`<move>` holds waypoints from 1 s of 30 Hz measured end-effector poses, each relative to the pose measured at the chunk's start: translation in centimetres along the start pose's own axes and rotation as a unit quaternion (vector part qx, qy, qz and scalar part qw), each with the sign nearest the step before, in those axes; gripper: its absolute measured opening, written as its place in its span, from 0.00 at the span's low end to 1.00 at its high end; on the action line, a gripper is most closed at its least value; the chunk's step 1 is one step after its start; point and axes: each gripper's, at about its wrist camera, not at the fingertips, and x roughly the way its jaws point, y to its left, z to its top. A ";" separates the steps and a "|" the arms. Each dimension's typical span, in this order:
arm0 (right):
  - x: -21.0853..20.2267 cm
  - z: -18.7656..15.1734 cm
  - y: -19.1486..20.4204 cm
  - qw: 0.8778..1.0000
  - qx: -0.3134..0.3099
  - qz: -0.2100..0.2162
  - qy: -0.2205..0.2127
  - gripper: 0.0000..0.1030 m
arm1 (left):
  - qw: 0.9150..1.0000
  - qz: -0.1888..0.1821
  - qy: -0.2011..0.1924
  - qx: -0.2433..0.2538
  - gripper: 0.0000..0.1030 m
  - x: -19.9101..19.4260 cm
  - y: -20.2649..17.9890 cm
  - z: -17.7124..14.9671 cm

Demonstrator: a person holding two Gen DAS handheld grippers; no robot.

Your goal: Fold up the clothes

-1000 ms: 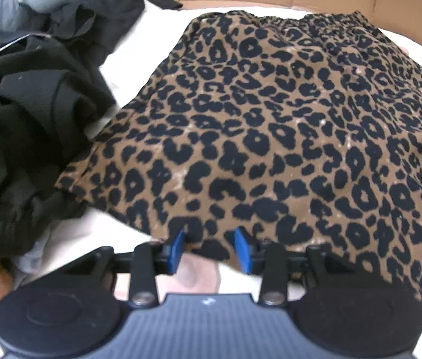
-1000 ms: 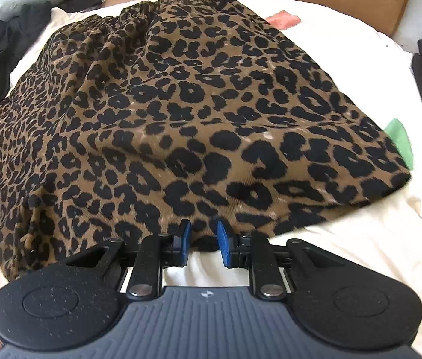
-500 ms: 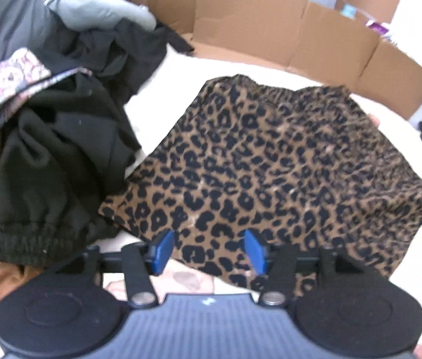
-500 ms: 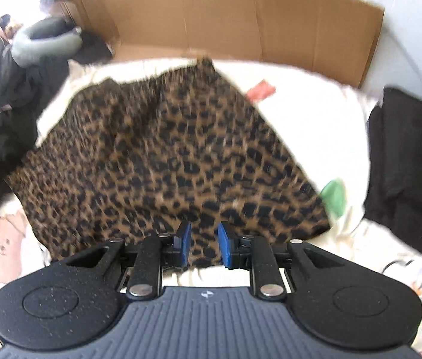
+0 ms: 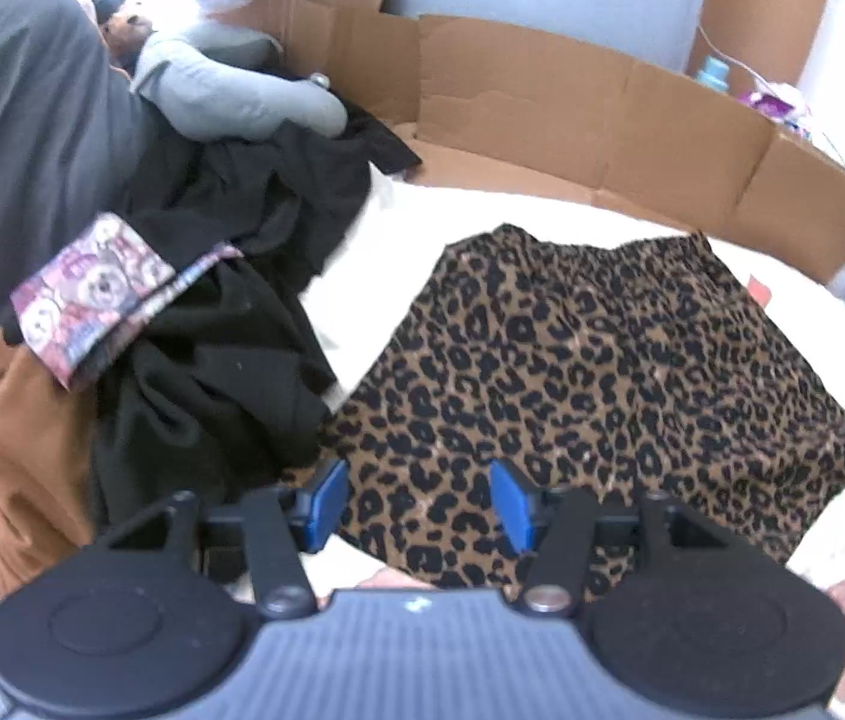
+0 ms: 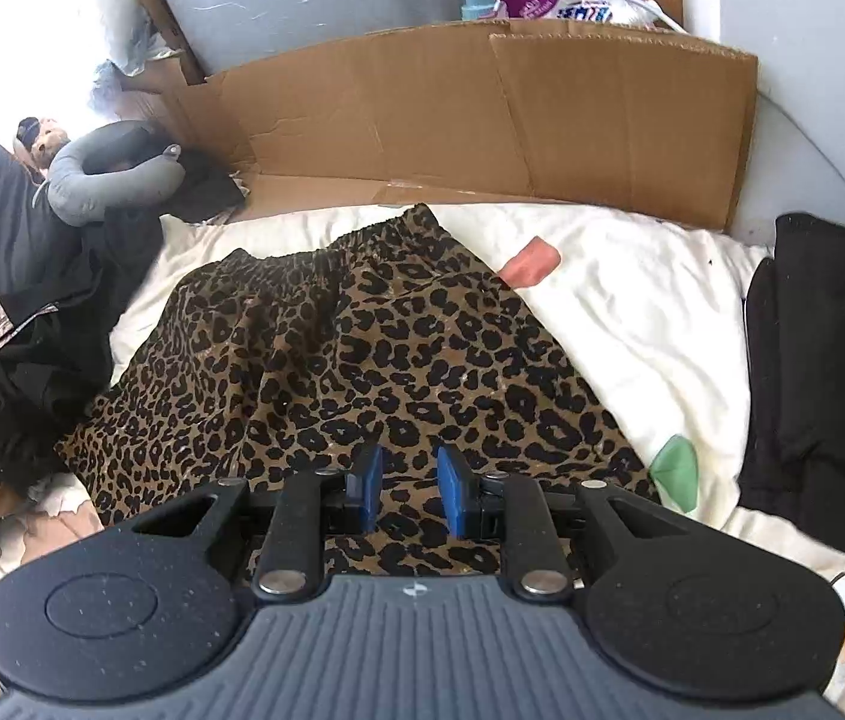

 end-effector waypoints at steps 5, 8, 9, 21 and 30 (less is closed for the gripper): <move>1.6 -1.4 -0.2 1.000 0.023 -0.015 0.006 0.26 | 1.000 0.014 0.005 -0.006 0.54 1.6 0.5 1.1; 2.2 -1.5 -0.3 0.999 0.021 -0.030 0.010 0.26 | 1.000 0.015 0.018 -0.016 0.54 3.1 0.6 1.5; 2.4 -1.5 -0.3 0.999 0.020 -0.034 0.011 0.26 | 1.000 0.014 0.022 -0.018 0.54 3.5 0.6 1.7; 8.4 -1.2 -1.4 0.998 0.017 -0.046 0.028 0.28 | 1.000 -0.005 0.028 0.002 0.54 11.7 -2.3 2.7; 14.3 -0.7 -0.8 0.999 -0.013 -0.033 0.037 0.28 | 0.999 -0.014 0.033 0.010 0.54 17.8 -3.7 3.4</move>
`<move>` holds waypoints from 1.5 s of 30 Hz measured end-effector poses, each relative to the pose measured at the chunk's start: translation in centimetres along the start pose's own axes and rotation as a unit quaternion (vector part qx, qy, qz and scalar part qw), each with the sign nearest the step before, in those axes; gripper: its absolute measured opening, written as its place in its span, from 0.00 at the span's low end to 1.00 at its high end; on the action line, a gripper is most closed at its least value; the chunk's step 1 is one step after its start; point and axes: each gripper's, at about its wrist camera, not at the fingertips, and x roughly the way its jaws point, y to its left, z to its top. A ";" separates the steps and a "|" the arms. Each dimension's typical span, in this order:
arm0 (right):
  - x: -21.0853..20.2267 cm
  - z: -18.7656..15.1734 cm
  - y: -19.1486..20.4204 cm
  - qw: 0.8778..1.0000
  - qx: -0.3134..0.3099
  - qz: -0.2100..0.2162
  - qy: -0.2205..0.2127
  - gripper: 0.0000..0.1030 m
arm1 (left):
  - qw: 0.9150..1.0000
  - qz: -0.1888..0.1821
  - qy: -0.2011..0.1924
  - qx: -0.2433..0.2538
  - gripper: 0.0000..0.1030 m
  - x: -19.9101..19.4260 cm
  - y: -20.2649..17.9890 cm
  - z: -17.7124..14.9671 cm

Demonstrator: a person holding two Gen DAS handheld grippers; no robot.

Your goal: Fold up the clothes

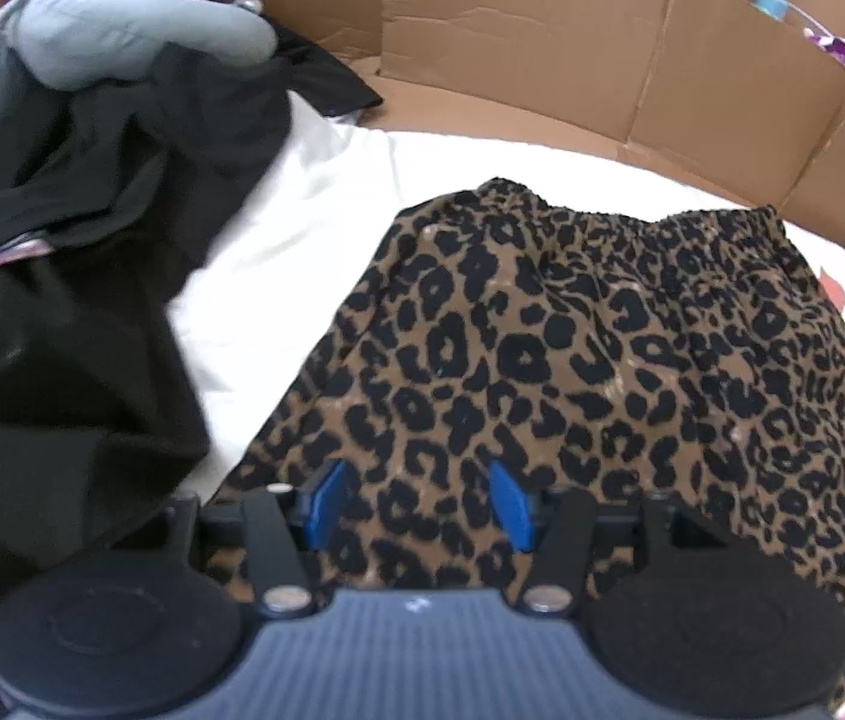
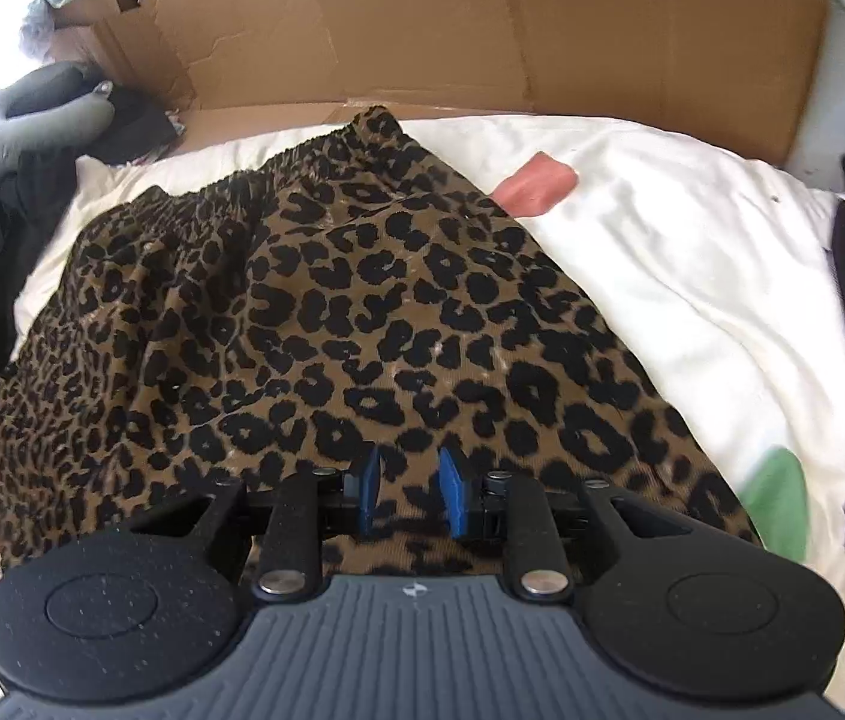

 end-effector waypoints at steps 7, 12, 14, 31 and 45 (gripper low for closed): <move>3.4 2.7 -0.5 0.999 -0.018 -0.022 -0.028 0.28 | 0.999 -0.013 -0.027 0.010 0.51 3.4 -0.4 2.5; 5.1 5.1 0.9 0.999 -0.006 -0.021 -0.043 0.28 | 0.999 -0.022 -0.045 0.022 0.43 5.1 -0.9 4.3; 5.4 5.9 1.8 0.999 -0.008 -0.010 -0.053 0.28 | 0.998 -0.018 -0.051 0.030 0.39 5.3 -1.3 5.1; 9.4 8.1 1.7 0.995 0.024 -0.087 -0.037 0.27 | 0.997 0.036 -0.061 0.039 0.51 9.0 -3.0 4.7; 6.8 7.7 4.6 0.994 0.001 -0.054 -0.100 0.30 | 0.995 0.005 -0.102 0.005 0.43 3.3 -3.9 3.7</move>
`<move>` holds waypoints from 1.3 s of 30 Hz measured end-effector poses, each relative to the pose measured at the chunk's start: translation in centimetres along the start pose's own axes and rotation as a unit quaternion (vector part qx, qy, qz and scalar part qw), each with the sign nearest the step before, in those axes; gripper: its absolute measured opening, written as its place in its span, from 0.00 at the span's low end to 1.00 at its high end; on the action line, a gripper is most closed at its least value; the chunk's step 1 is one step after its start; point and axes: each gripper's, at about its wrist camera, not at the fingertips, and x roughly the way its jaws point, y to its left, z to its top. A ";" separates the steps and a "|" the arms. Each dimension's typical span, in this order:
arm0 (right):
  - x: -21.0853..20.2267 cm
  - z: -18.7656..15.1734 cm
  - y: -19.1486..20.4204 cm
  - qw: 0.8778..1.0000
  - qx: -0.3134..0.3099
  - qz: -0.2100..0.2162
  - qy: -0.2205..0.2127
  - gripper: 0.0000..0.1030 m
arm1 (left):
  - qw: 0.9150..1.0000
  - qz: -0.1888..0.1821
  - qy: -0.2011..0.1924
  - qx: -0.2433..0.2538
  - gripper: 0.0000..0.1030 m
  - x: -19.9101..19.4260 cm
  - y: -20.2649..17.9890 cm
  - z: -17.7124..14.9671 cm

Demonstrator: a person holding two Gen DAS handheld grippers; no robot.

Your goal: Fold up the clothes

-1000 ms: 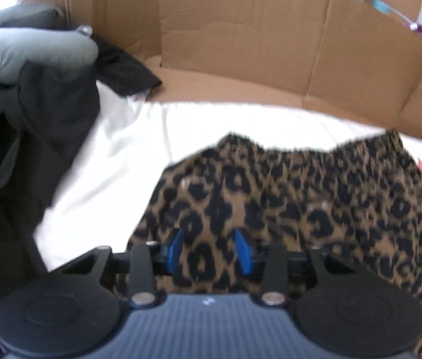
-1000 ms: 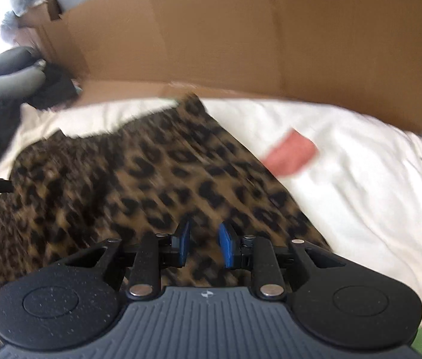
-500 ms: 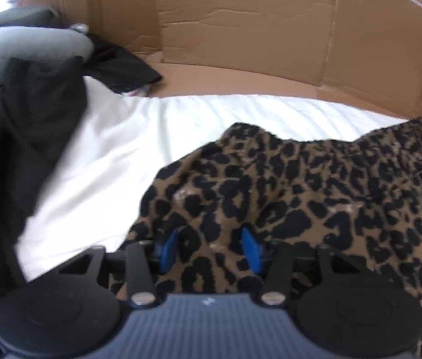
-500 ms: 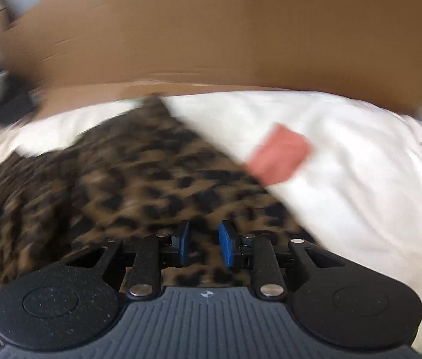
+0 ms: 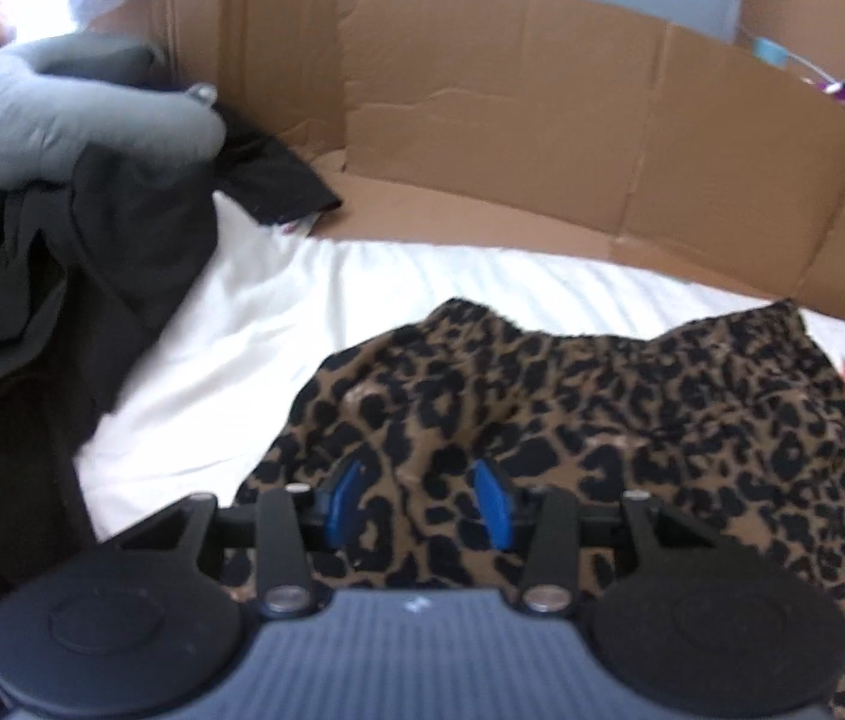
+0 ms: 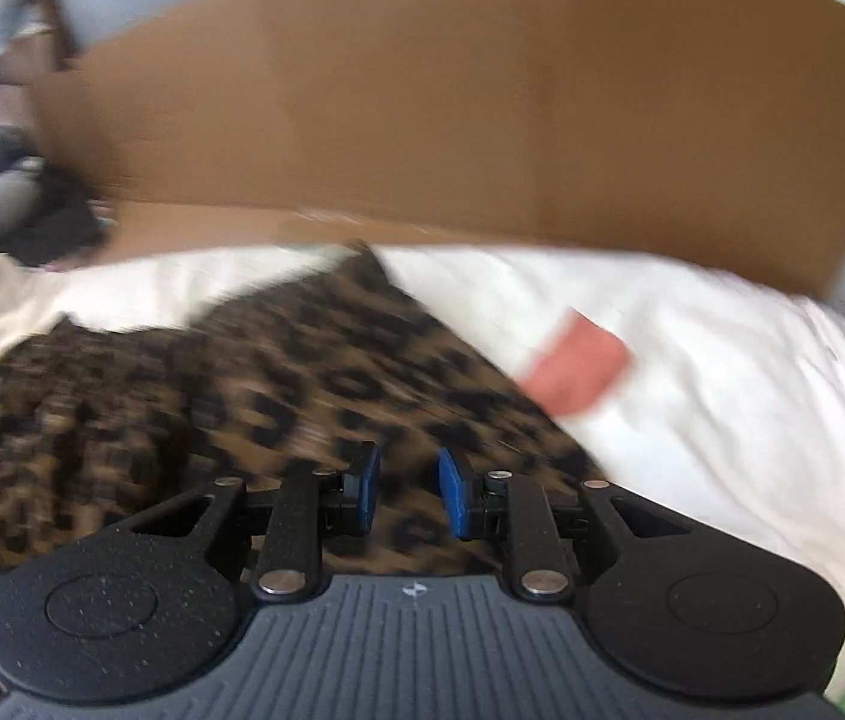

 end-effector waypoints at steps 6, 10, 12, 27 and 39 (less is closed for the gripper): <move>2.1 0.1 5.2 0.997 -0.044 0.062 0.031 0.43 | 0.999 -0.049 0.009 0.000 0.43 0.9 -2.2 -1.0; 4.3 -1.0 5.2 0.994 -0.001 0.063 0.093 0.46 | 0.998 -0.047 0.041 0.023 0.43 3.1 -3.2 -2.4; 4.5 -1.1 4.7 0.991 0.025 0.072 0.107 0.50 | 0.998 -0.047 0.038 0.025 0.43 3.4 -3.3 -2.7; 3.1 0.5 1.2 0.995 0.019 0.076 0.057 0.47 | 0.998 -0.060 -0.004 -0.025 0.35 2.1 -1.8 -1.3; 2.3 -0.3 -0.5 0.998 -0.021 0.052 0.037 0.32 | 0.997 -0.074 -0.006 -0.032 0.15 3.9 -1.7 -1.4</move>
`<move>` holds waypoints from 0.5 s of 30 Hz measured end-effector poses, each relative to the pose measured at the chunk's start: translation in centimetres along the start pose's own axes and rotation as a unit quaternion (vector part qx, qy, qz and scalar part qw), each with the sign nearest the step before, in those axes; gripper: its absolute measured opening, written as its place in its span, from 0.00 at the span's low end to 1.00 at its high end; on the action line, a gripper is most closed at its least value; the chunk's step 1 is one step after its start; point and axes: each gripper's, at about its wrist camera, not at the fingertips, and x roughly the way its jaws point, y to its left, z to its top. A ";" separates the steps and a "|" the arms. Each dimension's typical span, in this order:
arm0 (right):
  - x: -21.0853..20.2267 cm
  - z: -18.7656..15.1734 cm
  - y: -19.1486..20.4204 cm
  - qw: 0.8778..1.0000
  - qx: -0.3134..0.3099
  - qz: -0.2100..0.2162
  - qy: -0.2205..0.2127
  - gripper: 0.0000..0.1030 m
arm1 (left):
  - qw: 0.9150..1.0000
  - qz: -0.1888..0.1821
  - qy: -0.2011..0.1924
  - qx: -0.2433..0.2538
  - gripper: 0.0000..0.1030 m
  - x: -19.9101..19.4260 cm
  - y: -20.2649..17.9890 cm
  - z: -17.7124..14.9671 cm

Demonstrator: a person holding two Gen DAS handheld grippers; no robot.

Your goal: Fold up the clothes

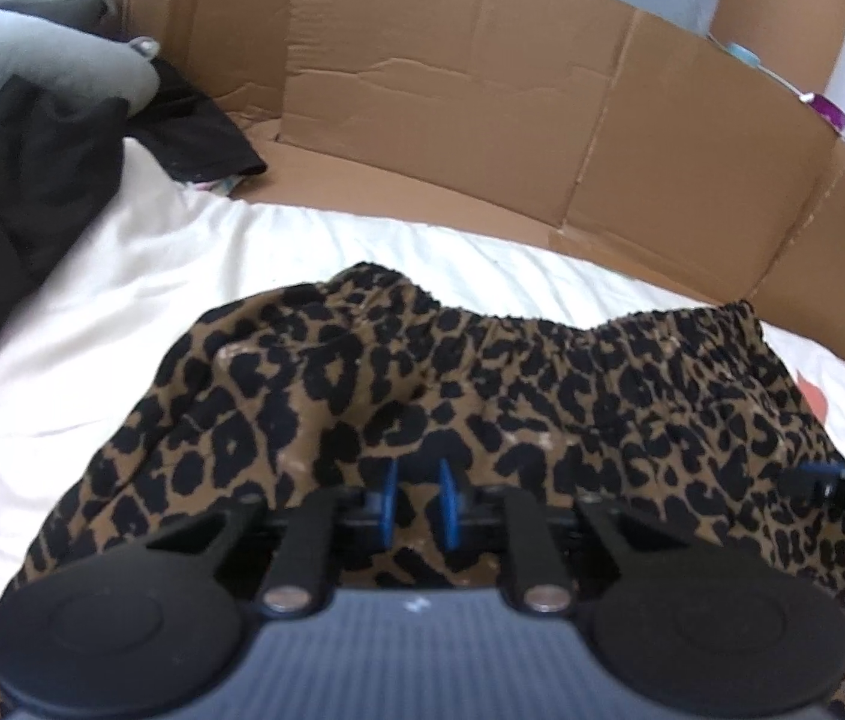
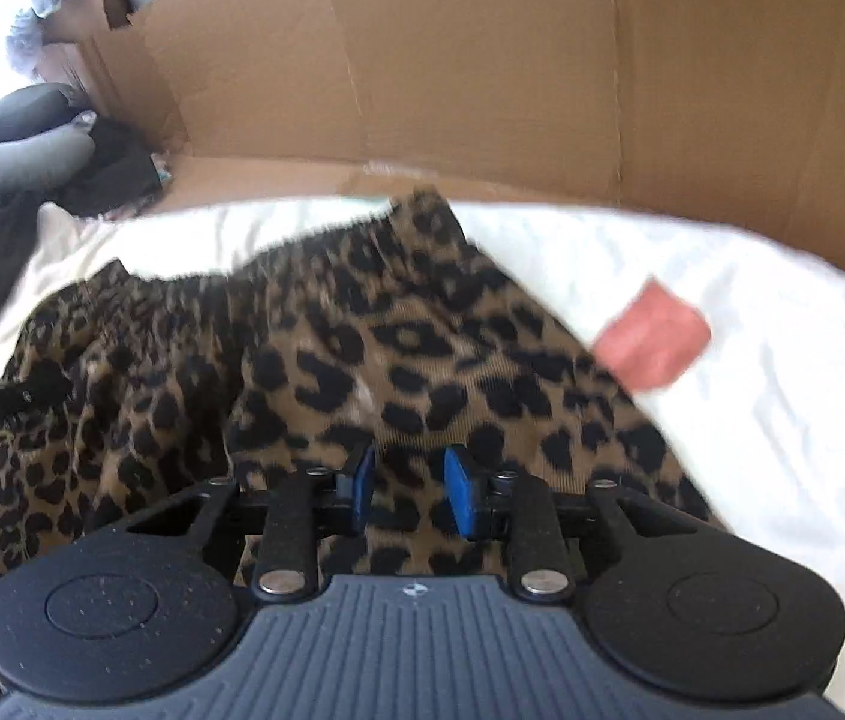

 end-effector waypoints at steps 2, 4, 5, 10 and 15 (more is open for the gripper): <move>0.2 0.6 0.5 1.000 -0.013 0.006 -0.004 0.33 | 1.000 -0.003 0.004 -0.001 0.15 0.5 -0.1 0.1; 0.5 1.3 1.3 1.000 -0.028 0.013 -0.006 0.33 | 1.000 -0.004 0.010 -0.002 0.15 1.1 -0.1 0.2; 0.7 1.5 1.7 0.999 -0.036 0.016 -0.006 0.33 | 1.000 -0.004 0.013 -0.001 0.16 1.4 -0.1 0.3; 2.5 1.7 2.5 0.997 -0.071 0.001 0.010 0.30 | 1.000 0.007 0.010 0.008 0.16 2.6 -0.4 0.7; 3.1 2.3 0.2 0.997 -0.064 -0.035 0.010 0.28 | 1.000 -0.010 -0.003 -0.018 0.13 1.4 -0.2 1.7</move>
